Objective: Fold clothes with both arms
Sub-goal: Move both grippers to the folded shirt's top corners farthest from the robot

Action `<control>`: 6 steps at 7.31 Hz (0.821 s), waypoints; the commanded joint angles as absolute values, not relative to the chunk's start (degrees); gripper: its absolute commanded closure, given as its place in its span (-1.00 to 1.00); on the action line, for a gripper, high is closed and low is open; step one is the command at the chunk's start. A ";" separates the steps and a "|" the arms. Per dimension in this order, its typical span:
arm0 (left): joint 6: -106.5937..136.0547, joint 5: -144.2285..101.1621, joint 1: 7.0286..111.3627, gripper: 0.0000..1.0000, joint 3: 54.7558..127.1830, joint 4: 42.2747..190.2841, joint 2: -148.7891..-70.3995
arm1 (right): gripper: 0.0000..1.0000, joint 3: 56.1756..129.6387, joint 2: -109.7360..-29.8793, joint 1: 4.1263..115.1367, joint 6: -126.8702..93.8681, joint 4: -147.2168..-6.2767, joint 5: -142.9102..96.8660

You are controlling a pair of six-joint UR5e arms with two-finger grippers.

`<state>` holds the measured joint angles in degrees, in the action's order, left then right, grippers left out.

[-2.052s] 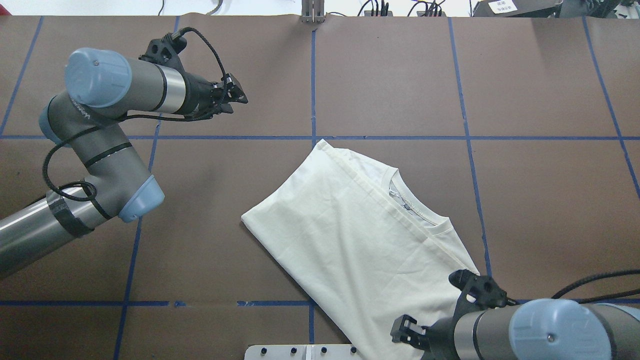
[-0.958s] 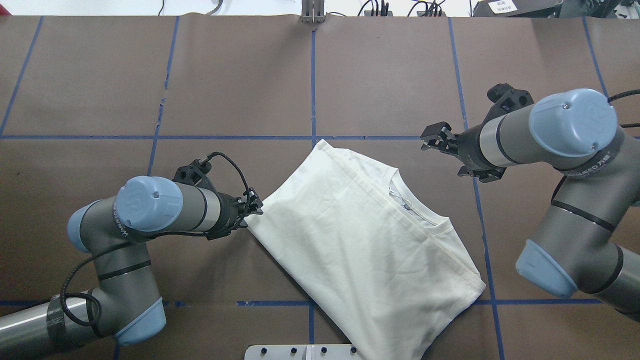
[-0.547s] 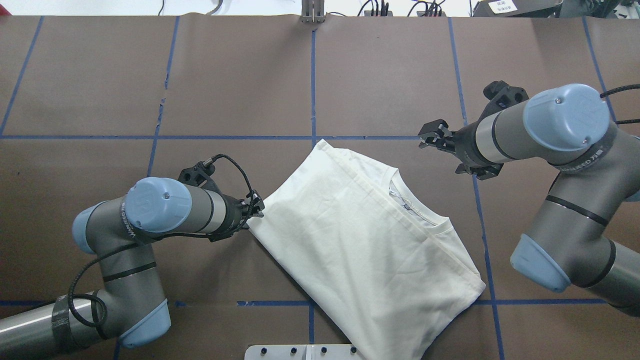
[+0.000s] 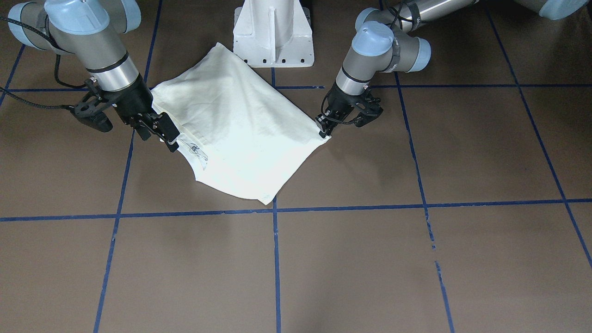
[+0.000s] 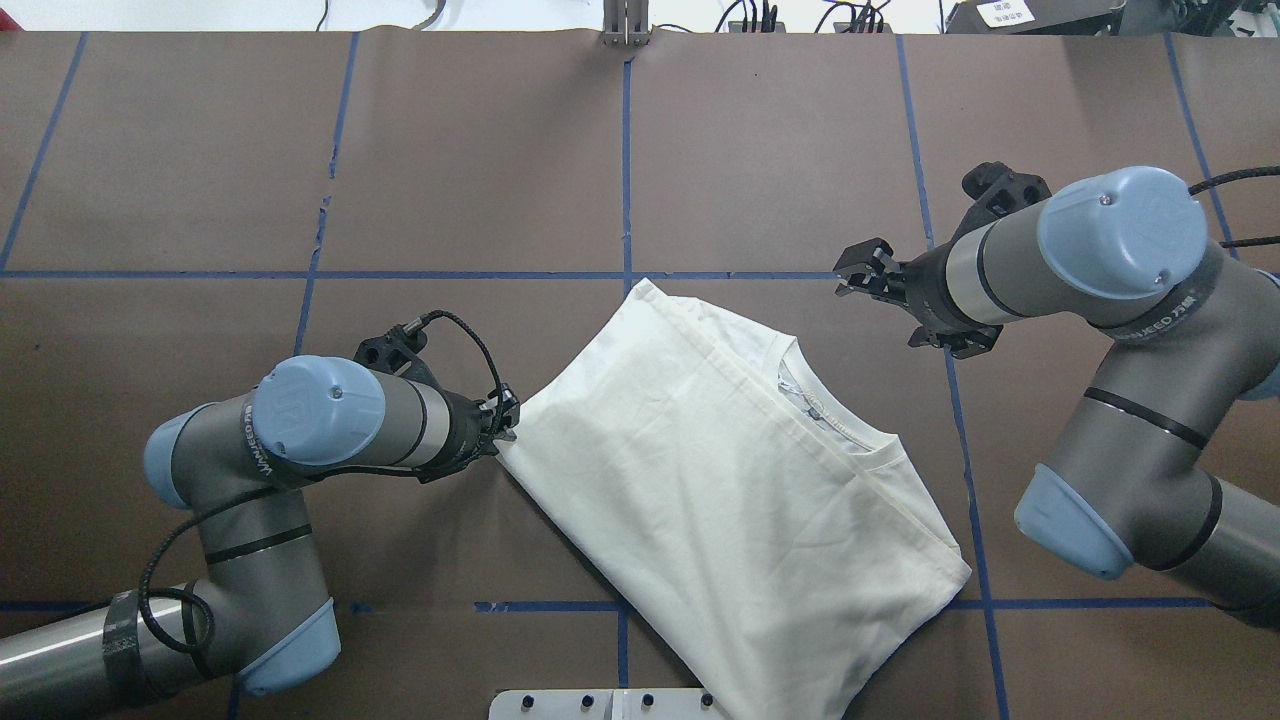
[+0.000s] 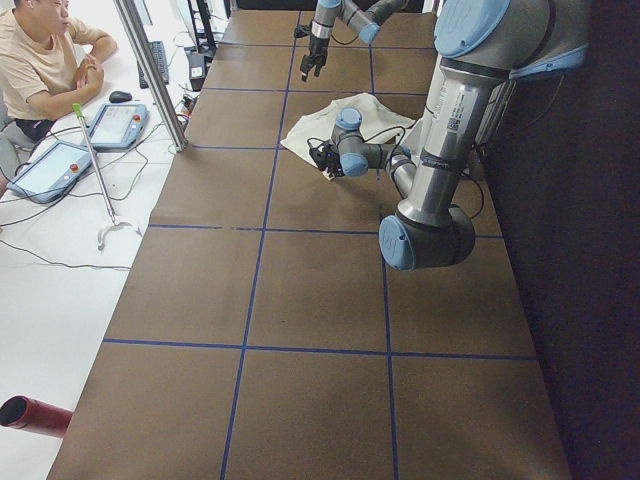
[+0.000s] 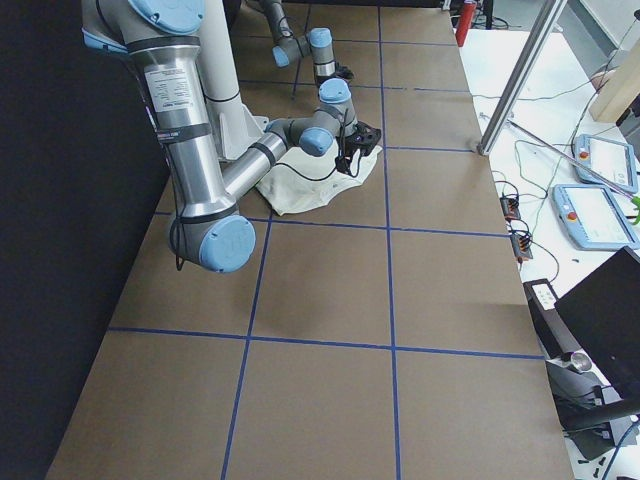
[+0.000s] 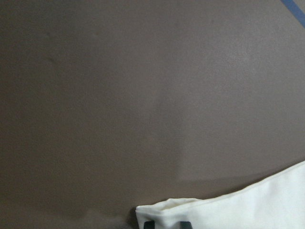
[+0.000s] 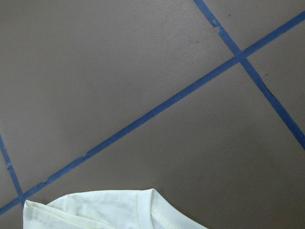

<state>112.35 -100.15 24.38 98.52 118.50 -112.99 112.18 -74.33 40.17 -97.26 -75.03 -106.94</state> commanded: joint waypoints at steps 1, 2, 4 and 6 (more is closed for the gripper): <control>111.71 -100.11 24.87 1.00 98.44 118.48 -112.94 | -1.00 111.71 -73.74 40.17 -97.38 -75.06 -106.96; 111.62 -99.93 25.31 1.00 98.26 118.39 -113.03 | -1.00 111.71 -73.74 40.17 -97.38 -75.06 -106.96; 103.59 -97.93 31.16 1.00 96.34 118.30 -115.82 | -1.00 111.80 -73.57 40.08 -97.56 -74.80 -106.96; 102.13 -97.91 40.57 1.00 76.15 122.92 -129.73 | -1.00 111.88 -72.25 39.73 -97.56 -74.53 -106.96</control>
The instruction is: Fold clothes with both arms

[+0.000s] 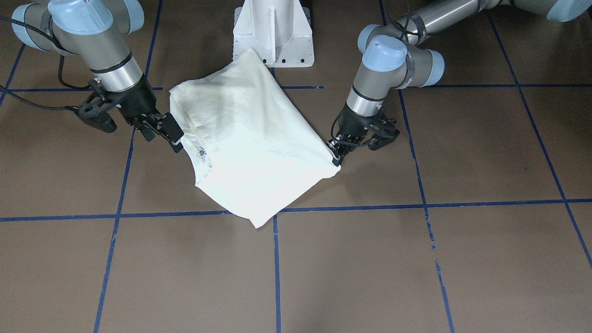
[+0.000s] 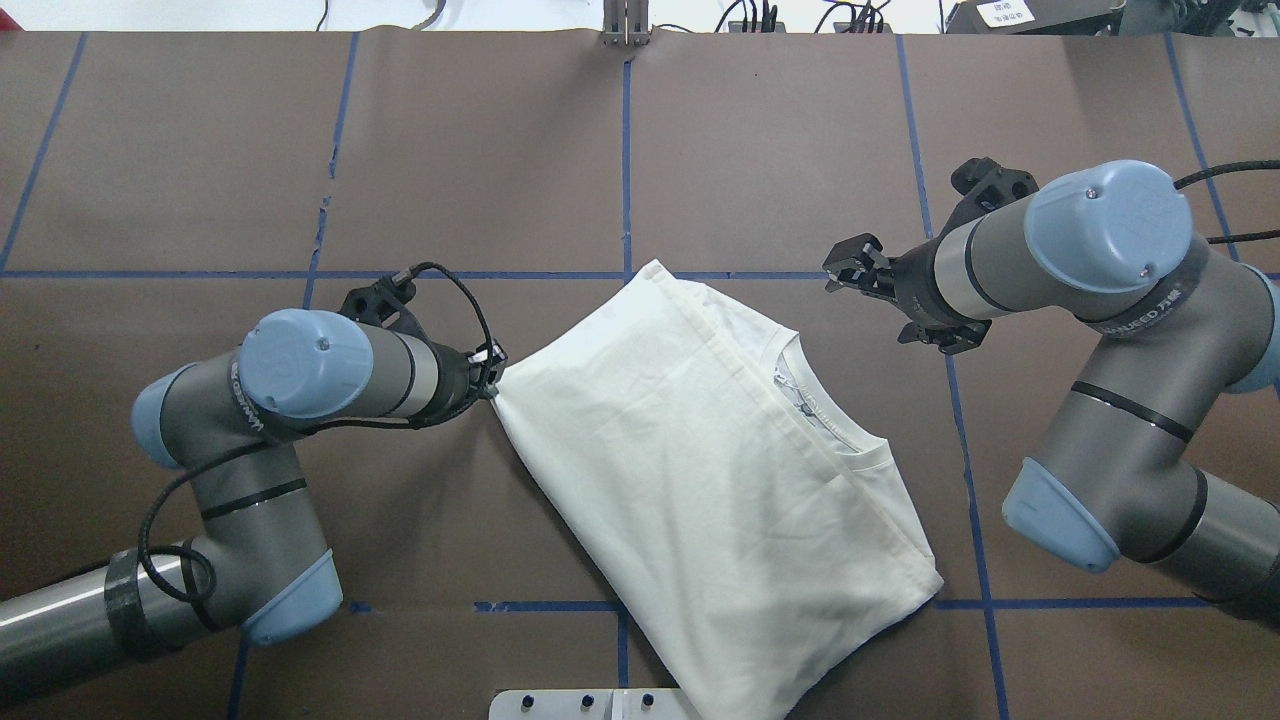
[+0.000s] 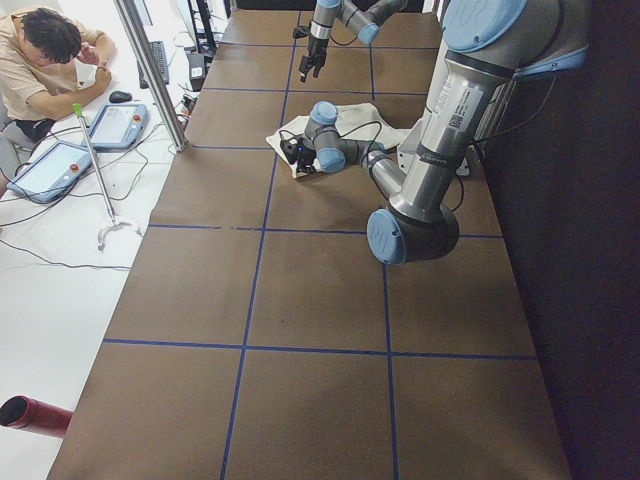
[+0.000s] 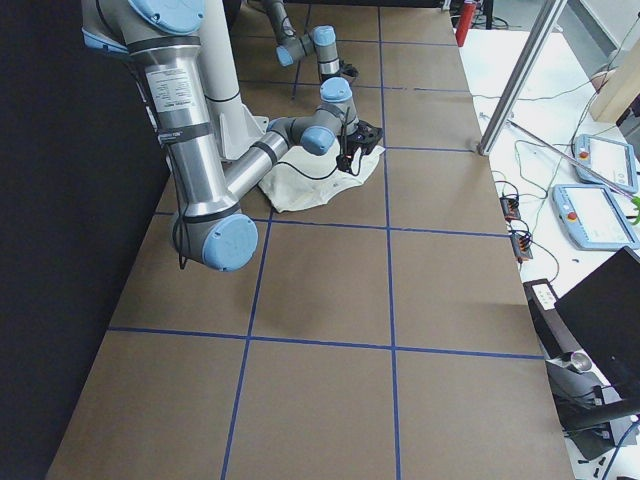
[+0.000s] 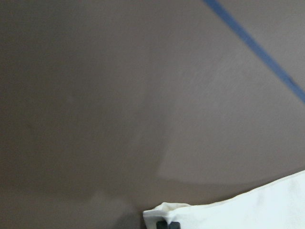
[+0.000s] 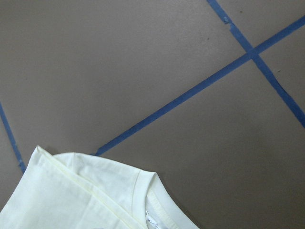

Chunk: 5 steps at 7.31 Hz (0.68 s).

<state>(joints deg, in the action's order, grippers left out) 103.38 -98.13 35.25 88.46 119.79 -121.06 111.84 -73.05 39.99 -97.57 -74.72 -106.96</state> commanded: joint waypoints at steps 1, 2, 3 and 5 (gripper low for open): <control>101.95 -97.91 43.39 1.00 64.72 129.66 -136.34 | -1.00 111.97 -70.42 39.20 -97.65 -74.53 -106.96; 99.34 -97.91 44.90 0.93 60.95 133.21 -138.06 | -1.00 112.15 -69.97 37.63 -97.73 -74.44 -106.44; 97.49 -98.61 45.00 0.16 62.30 133.24 -138.08 | -1.00 112.32 -69.26 36.40 -98.95 -74.53 -106.26; 97.65 -104.72 45.00 0.13 78.91 132.36 -128.74 | -1.00 112.15 -66.99 30.28 -108.49 -74.97 -105.48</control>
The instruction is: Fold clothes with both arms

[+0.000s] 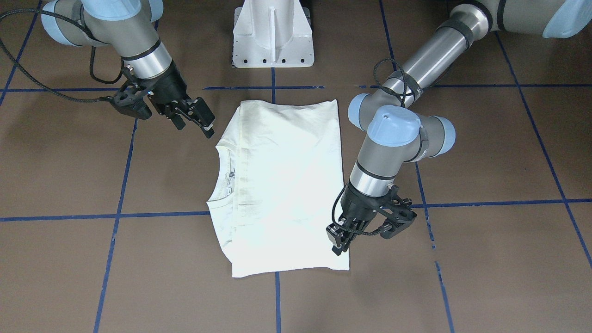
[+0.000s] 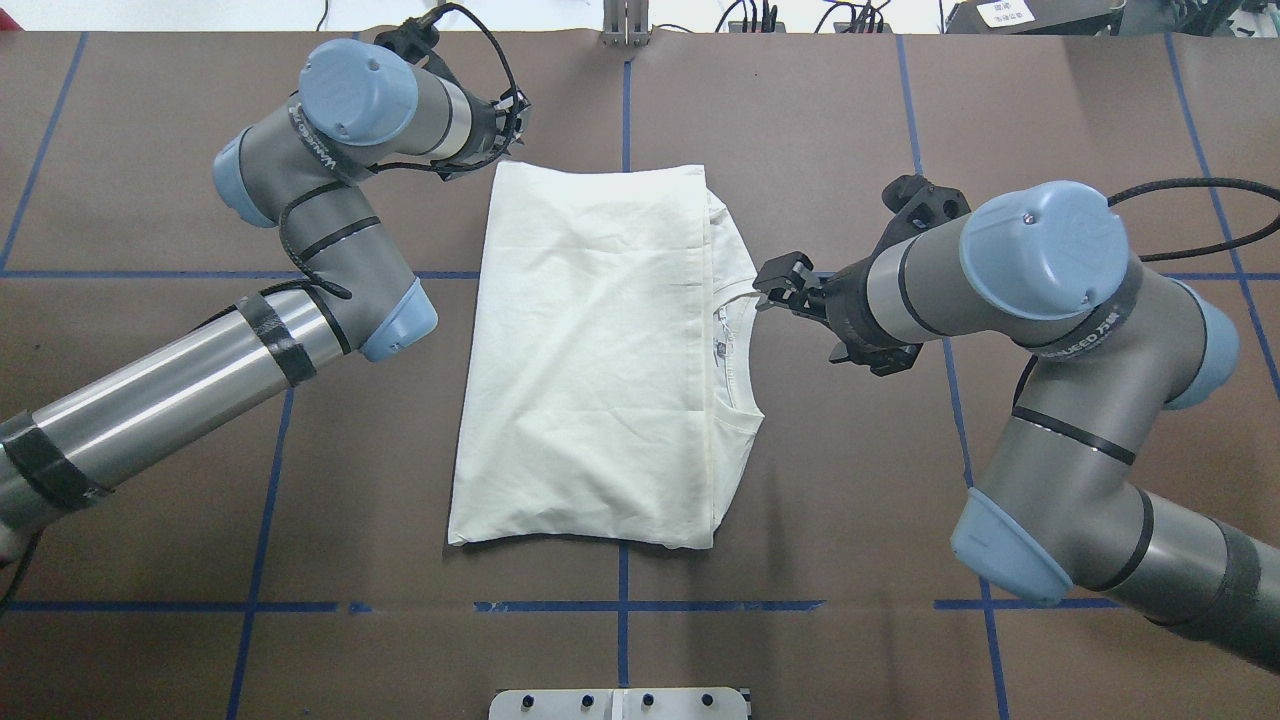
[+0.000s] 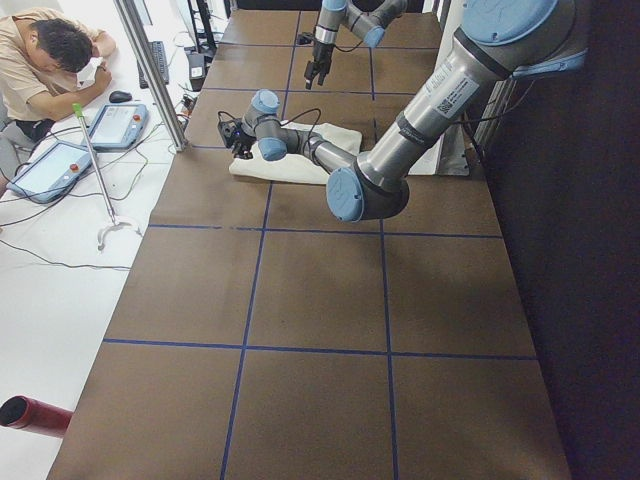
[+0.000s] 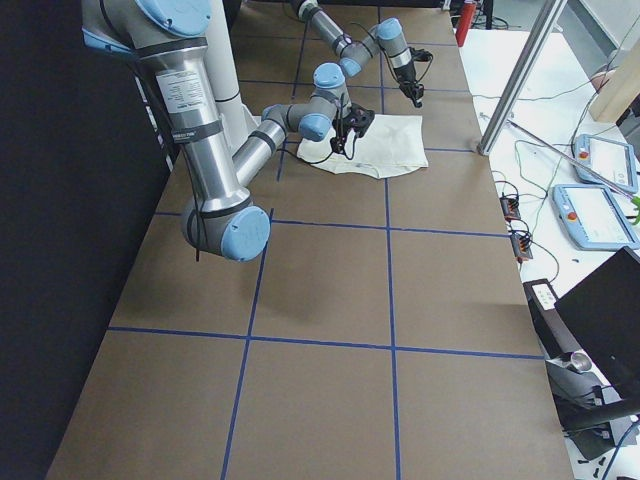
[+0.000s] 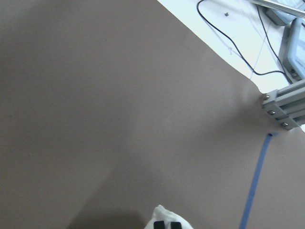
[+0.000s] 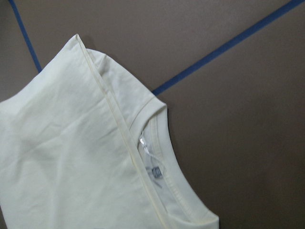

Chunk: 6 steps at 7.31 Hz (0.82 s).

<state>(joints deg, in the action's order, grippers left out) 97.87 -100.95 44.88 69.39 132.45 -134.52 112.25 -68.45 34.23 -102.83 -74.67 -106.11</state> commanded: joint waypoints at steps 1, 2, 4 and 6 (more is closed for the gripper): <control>97.56 -105.46 45.09 0.13 85.36 132.36 -124.06 | -0.93 111.97 -66.28 24.84 -113.07 -75.32 -100.94; 97.47 -105.73 45.09 0.13 85.95 132.36 -123.49 | -0.79 111.02 -66.27 18.61 -116.51 -75.32 -94.72; 97.47 -105.82 45.09 0.14 86.04 132.45 -123.57 | -0.46 106.90 -66.01 14.25 -120.21 -75.32 -91.15; 97.47 -105.82 45.09 0.14 86.04 132.54 -123.49 | -0.43 103.10 -65.04 13.63 -121.90 -75.23 -90.79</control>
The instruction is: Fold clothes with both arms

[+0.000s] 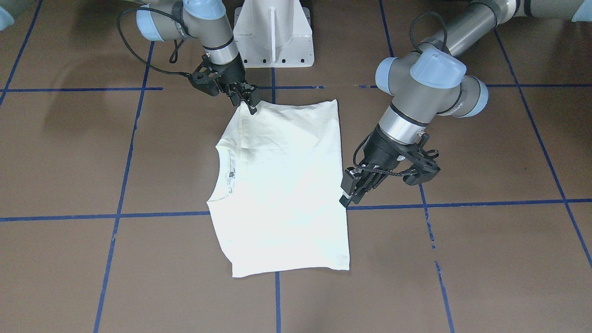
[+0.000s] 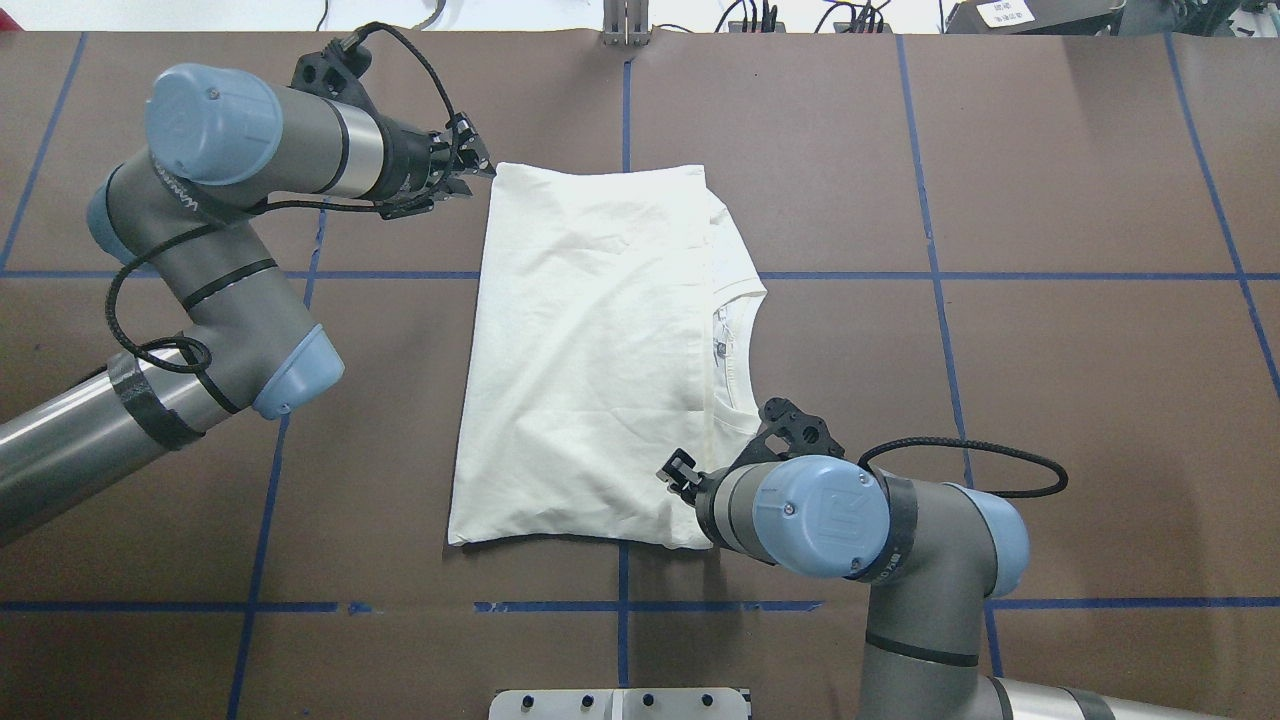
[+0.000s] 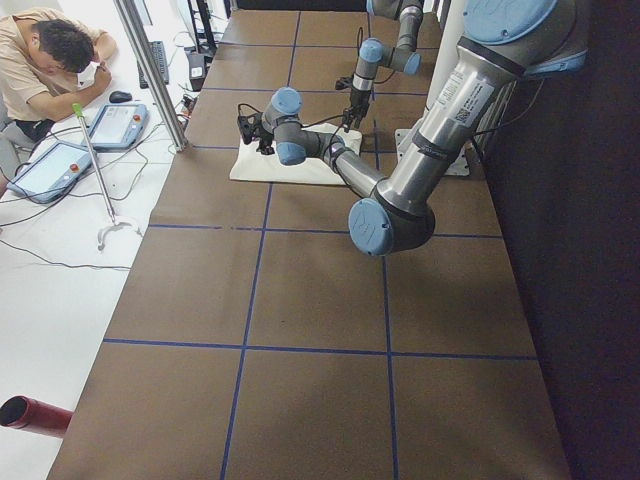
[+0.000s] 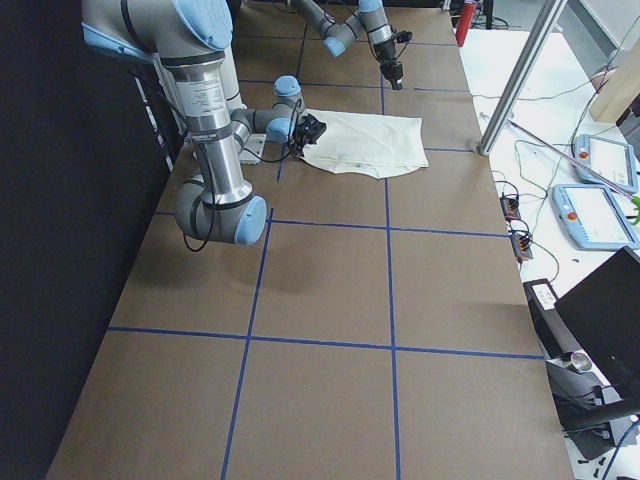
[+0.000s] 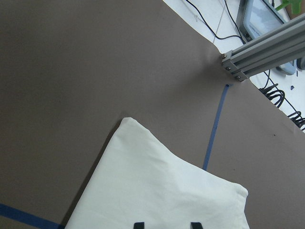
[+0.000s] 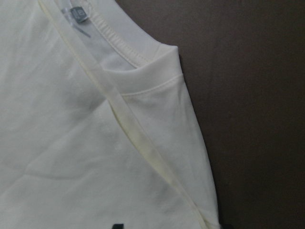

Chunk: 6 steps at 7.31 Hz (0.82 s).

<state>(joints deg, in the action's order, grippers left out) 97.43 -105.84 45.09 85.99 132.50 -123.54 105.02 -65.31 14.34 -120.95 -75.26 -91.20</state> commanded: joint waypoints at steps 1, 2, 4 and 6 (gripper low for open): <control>97.47 -105.82 45.09 0.14 85.96 132.54 -123.49 | -0.43 103.44 -65.30 13.62 -121.90 -75.32 -90.88; 97.47 -105.82 45.00 0.14 85.96 132.54 -123.49 | -0.43 103.97 -65.22 13.71 -121.90 -75.32 -90.97; 97.47 -105.82 45.00 0.14 85.78 132.63 -123.49 | 0.00 104.41 -65.13 13.71 -121.90 -76.72 -90.88; 97.47 -105.73 44.91 0.14 85.69 132.80 -123.49 | 1.00 106.60 -65.74 13.80 -121.90 -77.70 -90.97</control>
